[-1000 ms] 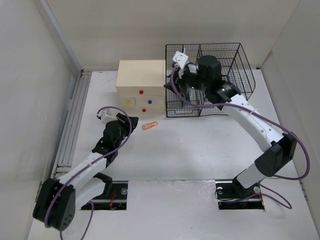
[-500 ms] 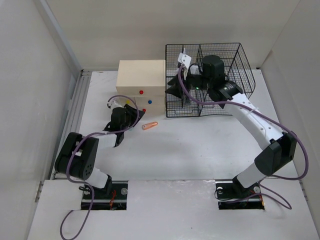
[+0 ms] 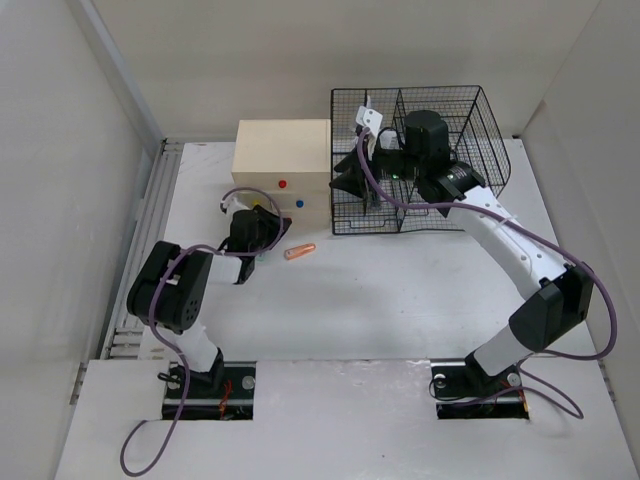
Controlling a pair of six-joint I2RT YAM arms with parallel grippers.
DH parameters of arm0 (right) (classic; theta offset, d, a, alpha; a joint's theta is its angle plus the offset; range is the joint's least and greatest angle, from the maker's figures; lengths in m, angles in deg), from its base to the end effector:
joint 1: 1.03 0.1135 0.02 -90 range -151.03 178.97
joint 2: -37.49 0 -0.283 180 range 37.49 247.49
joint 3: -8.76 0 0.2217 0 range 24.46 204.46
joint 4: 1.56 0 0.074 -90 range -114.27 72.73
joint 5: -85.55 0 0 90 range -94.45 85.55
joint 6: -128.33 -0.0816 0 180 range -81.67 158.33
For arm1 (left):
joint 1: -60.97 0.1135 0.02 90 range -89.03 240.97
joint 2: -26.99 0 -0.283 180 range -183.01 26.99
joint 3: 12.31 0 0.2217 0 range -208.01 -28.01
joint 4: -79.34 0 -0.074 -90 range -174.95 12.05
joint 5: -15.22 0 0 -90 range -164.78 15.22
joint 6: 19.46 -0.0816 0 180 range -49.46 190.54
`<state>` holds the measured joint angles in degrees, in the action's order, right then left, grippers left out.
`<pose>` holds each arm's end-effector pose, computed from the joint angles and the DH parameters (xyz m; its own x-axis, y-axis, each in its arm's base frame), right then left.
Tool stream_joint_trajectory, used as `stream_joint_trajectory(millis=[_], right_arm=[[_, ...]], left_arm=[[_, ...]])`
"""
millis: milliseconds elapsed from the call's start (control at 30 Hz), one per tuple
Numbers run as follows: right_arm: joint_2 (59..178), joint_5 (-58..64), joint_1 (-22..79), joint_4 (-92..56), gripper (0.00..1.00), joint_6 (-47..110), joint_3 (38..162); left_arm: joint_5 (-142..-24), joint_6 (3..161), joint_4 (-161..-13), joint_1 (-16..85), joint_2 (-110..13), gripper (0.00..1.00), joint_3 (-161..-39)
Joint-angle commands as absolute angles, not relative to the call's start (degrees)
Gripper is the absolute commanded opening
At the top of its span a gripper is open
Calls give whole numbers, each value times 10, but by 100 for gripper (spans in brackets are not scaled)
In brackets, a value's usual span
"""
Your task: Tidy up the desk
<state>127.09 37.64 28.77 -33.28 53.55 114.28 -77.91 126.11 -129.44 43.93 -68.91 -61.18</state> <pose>0.2858 0.2267 0.4207 0.0158 -0.2155 -0.9764 -0.9579 0.2766 -0.0765 0.3313 -0.1062 0.1841 -0.4515 -0.7230 -0.5229 -0.0535 0.6069 -0.7930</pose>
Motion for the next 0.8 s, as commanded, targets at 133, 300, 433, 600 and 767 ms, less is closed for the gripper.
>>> stream_joint_trajectory(millis=[133, 300, 433, 600, 767], right_arm=[[1268, 396, 290, -307, 49, 532, 1145], [1279, 406, 290, -307, 49, 532, 1145], [1284, 425, 290, -307, 49, 532, 1145], [1285, 425, 290, -307, 49, 532, 1145], [1285, 430, 290, -307, 49, 532, 1145]], left_arm=[[-750, 1226, -1332, 434, -722, 33, -669], [-728, 1231, -1355, 422, -728, 25, -655], [-694, 1261, -1441, 409, -734, 25, -619], [-644, 1271, -1475, 379, -734, 25, -601], [-626, 1277, -1488, 374, -734, 16, -590]])
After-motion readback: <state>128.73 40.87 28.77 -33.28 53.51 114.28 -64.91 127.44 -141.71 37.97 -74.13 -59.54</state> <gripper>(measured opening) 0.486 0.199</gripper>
